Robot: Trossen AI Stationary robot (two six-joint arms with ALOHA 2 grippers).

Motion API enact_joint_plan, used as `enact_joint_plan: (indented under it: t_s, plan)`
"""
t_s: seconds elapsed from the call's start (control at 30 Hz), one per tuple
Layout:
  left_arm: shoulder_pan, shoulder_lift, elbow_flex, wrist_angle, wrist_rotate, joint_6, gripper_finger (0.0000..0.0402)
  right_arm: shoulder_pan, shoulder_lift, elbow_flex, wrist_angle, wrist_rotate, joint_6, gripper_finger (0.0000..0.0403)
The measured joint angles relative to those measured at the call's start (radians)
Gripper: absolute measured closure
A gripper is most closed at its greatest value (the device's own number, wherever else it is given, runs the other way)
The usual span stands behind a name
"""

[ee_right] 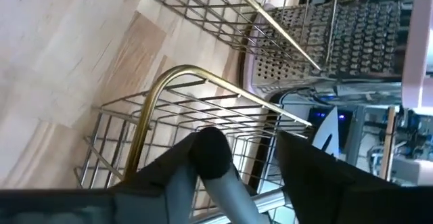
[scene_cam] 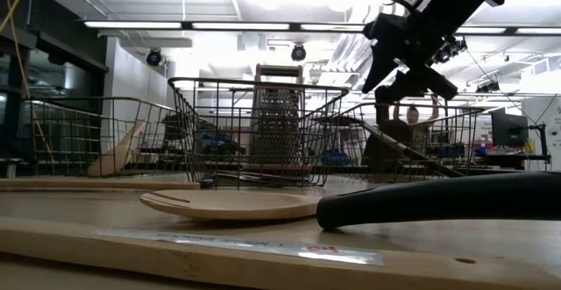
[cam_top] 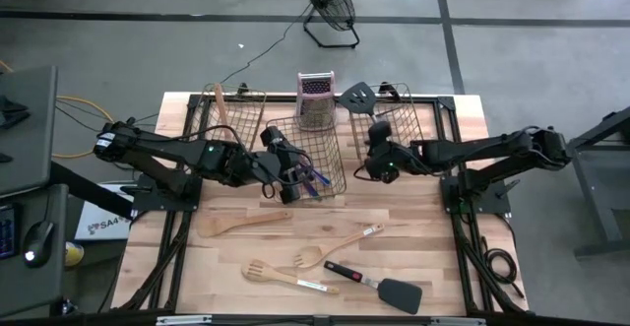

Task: Pick & Place Kitchen Items
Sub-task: Put the left black spatula into the right wire basket

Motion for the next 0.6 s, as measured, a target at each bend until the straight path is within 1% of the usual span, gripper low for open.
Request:
enact_joint_plan:
  t_s: [0.13, 0.27, 0.43, 0.6]
  plan:
    - [0.0, 0.0, 0.0, 0.0, 0.0, 0.0, 0.0217, 0.0, 0.0, 0.0, 0.036, 0.008, 0.056, 0.0181]
    - [0.0, 0.0, 0.0, 0.0, 0.001, 0.0, 0.0217, 0.0, 0.0, 0.0, 0.101, 0.008, 0.139, 0.0163]
    - [0.0, 0.0, 0.0, 0.0, 0.001, 0.0, 0.0217, 0.0, -0.001, 0.0, 0.109, 0.006, 0.309, 0.0159]
    - [0.0, 0.0, 0.0, 0.0, 0.001, 0.0, 0.0217, -0.02, -0.001, 0.0, 0.112, -0.038, 0.49, 0.016]
